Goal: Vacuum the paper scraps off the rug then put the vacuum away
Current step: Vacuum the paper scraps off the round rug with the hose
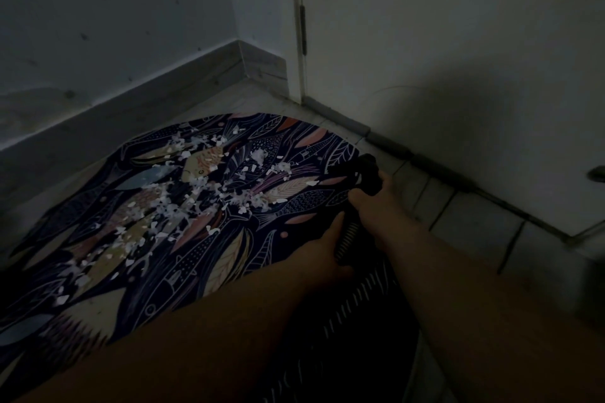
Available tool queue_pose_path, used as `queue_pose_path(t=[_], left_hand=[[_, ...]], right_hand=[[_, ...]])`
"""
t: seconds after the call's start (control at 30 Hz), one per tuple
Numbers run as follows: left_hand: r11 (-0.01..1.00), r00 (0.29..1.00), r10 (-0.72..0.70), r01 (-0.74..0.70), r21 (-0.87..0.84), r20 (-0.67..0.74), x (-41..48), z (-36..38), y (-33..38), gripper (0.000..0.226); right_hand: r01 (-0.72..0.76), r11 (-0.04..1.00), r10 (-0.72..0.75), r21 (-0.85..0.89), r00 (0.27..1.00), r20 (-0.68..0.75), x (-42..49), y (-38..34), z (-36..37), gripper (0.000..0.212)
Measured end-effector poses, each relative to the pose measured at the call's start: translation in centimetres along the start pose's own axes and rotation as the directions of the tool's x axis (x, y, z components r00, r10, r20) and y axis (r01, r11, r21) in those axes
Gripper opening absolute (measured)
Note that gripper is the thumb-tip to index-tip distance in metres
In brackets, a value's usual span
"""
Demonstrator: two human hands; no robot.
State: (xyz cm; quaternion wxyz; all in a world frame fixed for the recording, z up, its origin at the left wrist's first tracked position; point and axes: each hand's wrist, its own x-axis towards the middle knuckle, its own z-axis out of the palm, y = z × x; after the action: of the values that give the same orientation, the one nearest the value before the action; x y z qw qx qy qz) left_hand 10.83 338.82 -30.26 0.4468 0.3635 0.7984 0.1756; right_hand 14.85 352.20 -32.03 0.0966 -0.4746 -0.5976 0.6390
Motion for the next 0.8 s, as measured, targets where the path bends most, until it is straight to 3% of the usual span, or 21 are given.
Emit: queue_pose_path(t=[0.5, 0.8], left_hand=[[0.999, 0.999, -0.039, 0.039, -0.018, 0.011, -5.0, 0.2, -2.7, 0.093], [1.000, 1.000, -0.001, 0.001, -0.005, 0.031, -3.9, 1.4, -1.6, 0.095]], right_hand=[[-0.008, 0.996, 0.017, -0.086, 0.995, 0.098, -4.2, 0.9, 3.0, 0.076], [0.019, 0.999, -0.020, -0.037, 0.999, -0.040, -5.0, 1.4, 0.8, 0.075]])
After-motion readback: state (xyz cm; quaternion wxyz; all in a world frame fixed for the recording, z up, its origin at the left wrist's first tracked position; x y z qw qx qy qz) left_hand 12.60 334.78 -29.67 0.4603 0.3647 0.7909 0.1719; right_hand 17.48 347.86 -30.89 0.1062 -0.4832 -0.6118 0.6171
